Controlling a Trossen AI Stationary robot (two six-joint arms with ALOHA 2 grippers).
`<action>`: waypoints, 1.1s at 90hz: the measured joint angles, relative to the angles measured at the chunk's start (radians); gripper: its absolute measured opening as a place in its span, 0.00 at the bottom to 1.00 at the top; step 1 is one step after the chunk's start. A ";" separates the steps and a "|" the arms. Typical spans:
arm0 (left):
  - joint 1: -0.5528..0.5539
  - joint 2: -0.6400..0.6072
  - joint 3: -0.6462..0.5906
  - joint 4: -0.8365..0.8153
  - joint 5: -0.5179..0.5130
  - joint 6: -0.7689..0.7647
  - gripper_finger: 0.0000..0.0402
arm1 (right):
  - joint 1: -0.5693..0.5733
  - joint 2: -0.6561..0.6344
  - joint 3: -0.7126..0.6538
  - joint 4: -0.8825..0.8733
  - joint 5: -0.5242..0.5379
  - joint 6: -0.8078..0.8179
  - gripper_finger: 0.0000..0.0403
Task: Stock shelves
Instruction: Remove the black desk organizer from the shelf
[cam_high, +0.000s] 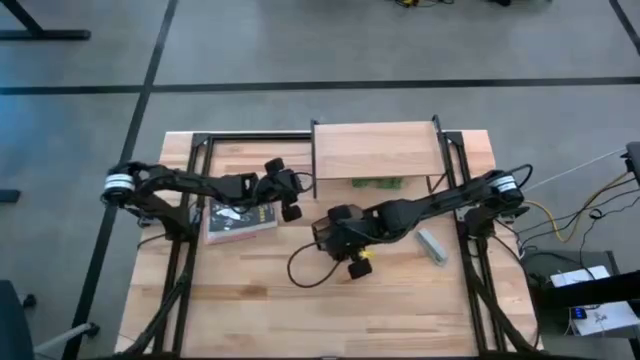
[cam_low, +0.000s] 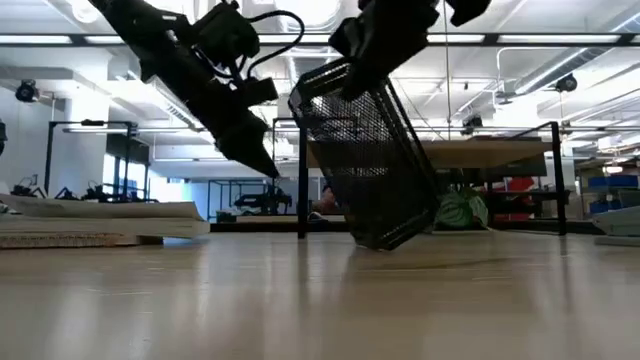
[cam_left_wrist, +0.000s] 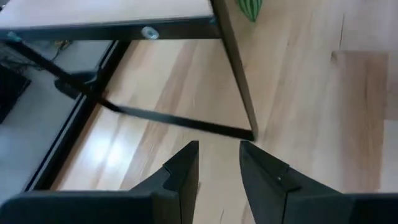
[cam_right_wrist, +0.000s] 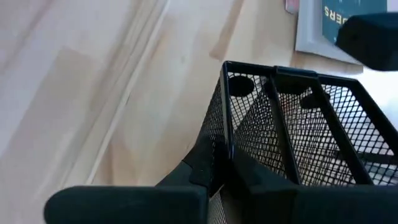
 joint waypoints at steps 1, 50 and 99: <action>-0.001 -0.004 -0.001 -0.002 0.000 -0.002 0.24 | 0.001 0.001 0.000 0.004 0.000 -0.001 0.00; -0.191 -0.163 -0.108 -0.031 0.052 -0.011 0.24 | 0.001 0.016 -0.004 0.073 -0.021 -0.026 0.00; -0.276 -0.315 -0.311 0.549 0.427 0.137 0.24 | -0.001 0.018 -0.005 0.104 -0.023 -0.033 0.00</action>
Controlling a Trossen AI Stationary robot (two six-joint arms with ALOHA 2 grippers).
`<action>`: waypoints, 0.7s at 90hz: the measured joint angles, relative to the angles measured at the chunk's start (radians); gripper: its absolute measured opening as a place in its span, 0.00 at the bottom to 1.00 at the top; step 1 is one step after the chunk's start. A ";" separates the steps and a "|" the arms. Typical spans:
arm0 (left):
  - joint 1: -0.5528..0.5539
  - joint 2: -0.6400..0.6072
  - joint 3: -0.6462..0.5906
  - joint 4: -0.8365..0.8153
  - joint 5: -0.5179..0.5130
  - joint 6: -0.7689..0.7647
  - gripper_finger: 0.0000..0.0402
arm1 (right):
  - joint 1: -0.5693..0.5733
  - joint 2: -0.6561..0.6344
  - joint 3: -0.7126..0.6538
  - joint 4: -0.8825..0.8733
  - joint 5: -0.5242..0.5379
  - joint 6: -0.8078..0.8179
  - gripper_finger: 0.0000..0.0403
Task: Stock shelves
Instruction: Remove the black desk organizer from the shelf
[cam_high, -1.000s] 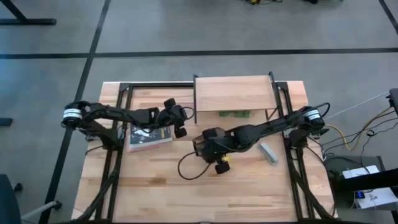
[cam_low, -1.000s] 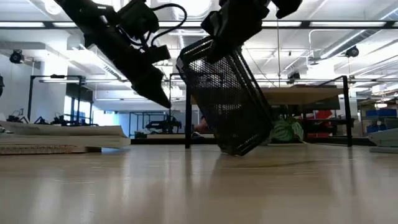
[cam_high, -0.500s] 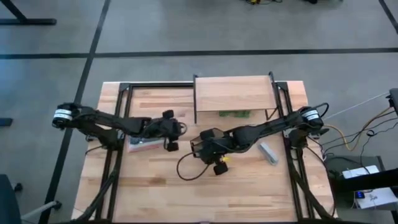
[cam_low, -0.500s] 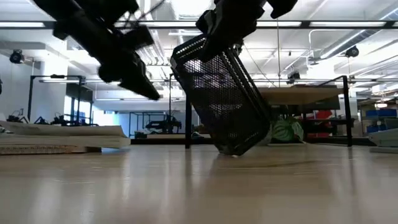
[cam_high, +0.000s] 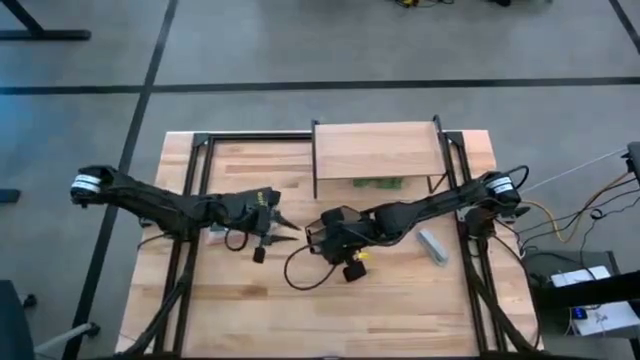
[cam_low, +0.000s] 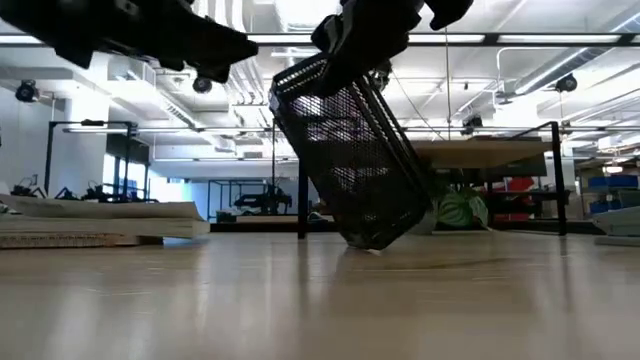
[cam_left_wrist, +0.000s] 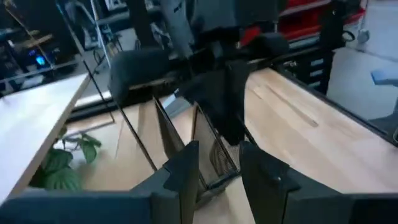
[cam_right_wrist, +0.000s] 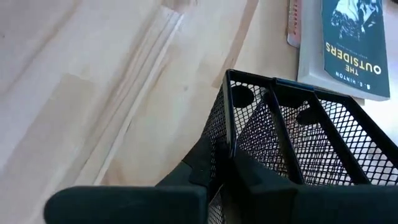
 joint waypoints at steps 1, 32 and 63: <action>0.000 0.003 -0.001 0.002 0.000 -0.001 0.24 | 0.000 0.000 0.000 0.000 0.000 0.000 0.00; 0.001 0.151 0.064 0.007 -0.076 -0.004 0.24 | -0.002 0.002 0.000 0.003 0.015 -0.009 0.00; 0.001 0.229 0.101 -0.008 -0.097 0.009 0.24 | -0.006 0.003 -0.001 -0.014 -0.032 0.013 0.08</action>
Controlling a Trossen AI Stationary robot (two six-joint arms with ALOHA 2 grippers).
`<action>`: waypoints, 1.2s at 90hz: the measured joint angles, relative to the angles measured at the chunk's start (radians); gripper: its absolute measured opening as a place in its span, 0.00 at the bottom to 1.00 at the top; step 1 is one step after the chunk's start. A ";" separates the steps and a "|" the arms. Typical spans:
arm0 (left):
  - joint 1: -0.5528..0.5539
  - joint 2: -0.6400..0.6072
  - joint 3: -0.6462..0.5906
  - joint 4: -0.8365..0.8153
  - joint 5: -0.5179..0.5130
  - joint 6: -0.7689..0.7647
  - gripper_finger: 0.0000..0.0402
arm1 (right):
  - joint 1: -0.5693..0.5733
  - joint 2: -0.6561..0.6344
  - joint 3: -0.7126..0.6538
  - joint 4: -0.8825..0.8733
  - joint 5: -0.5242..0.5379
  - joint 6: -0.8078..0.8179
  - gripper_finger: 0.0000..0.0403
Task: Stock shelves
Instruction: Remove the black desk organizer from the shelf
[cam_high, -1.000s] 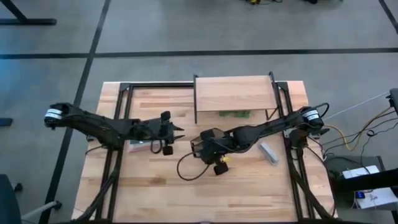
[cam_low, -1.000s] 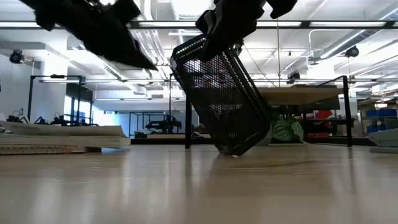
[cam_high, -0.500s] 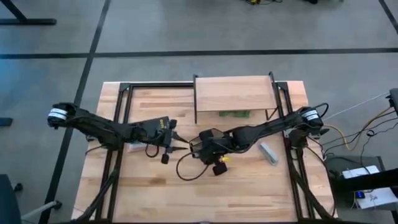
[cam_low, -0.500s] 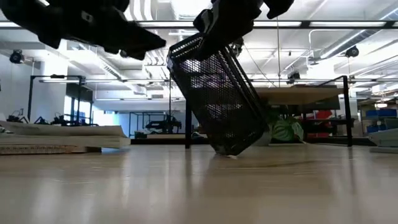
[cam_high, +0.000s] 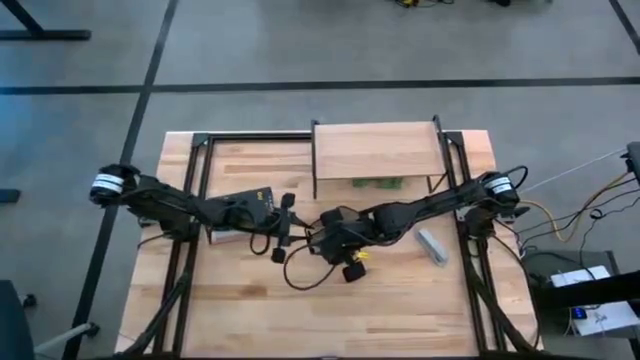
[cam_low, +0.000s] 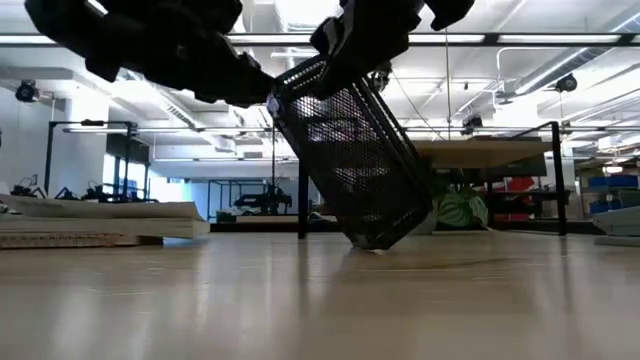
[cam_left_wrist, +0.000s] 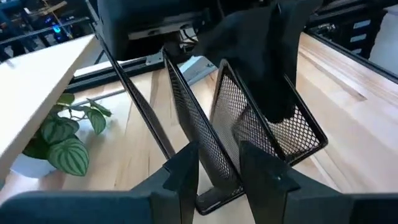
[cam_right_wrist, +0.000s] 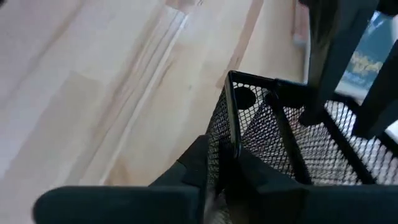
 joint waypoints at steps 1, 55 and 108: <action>0.000 0.000 -0.001 -0.004 0.000 0.000 0.24 | 0.000 0.001 0.000 -0.002 -0.001 0.002 0.09; 0.000 0.018 -0.003 -0.045 0.001 -0.006 0.24 | -0.023 0.001 -0.003 -0.025 0.020 0.051 0.34; 0.005 0.015 -0.003 -0.098 0.000 -0.006 0.24 | -0.033 -0.092 0.063 -0.349 0.220 0.121 0.22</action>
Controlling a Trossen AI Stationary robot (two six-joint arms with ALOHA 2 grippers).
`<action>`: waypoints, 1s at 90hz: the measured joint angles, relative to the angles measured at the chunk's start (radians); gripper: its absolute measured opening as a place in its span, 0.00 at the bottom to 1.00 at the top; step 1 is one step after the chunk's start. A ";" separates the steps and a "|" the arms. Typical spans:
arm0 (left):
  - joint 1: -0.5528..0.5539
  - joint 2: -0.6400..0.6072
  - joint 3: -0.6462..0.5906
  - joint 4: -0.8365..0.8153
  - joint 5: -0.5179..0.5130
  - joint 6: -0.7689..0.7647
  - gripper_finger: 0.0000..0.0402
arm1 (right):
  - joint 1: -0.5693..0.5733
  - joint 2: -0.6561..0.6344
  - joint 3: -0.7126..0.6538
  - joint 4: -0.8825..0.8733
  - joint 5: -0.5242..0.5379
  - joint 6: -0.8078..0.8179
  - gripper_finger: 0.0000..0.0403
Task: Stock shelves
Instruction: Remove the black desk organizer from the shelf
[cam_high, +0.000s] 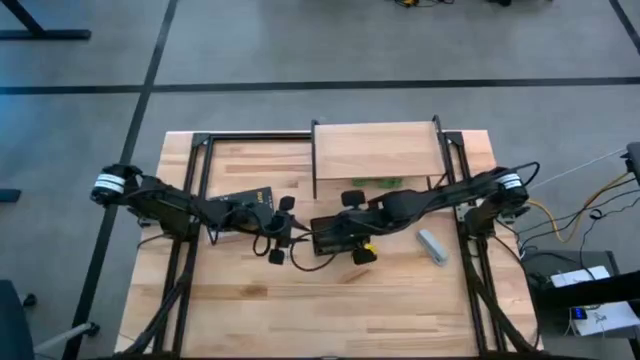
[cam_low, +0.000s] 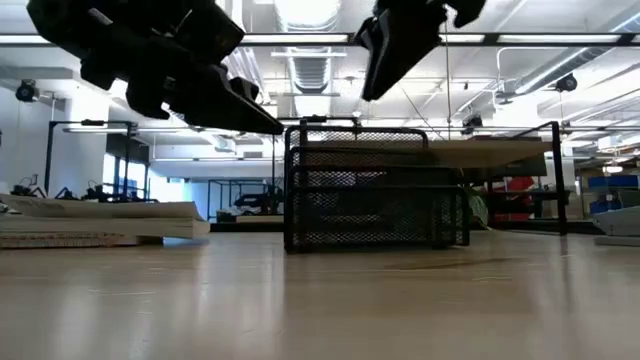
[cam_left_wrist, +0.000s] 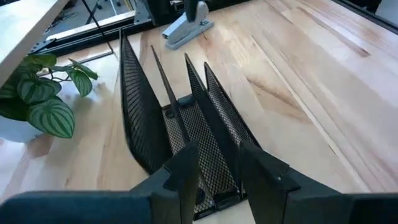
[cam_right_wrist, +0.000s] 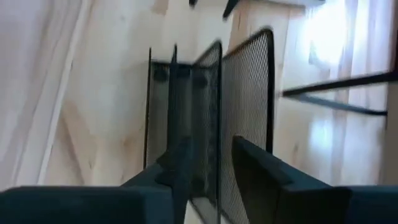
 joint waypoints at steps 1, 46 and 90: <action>0.000 0.000 0.000 0.000 0.000 0.000 0.24 | 0.000 -0.002 0.000 -0.005 0.000 0.000 0.22; 0.000 -0.009 0.000 -0.082 0.000 0.002 0.24 | -0.062 -0.110 -0.134 -0.163 0.001 0.148 0.08; 0.000 -0.127 0.000 -0.181 -0.131 0.019 0.24 | -0.079 -0.349 -0.470 -0.139 0.106 0.428 0.09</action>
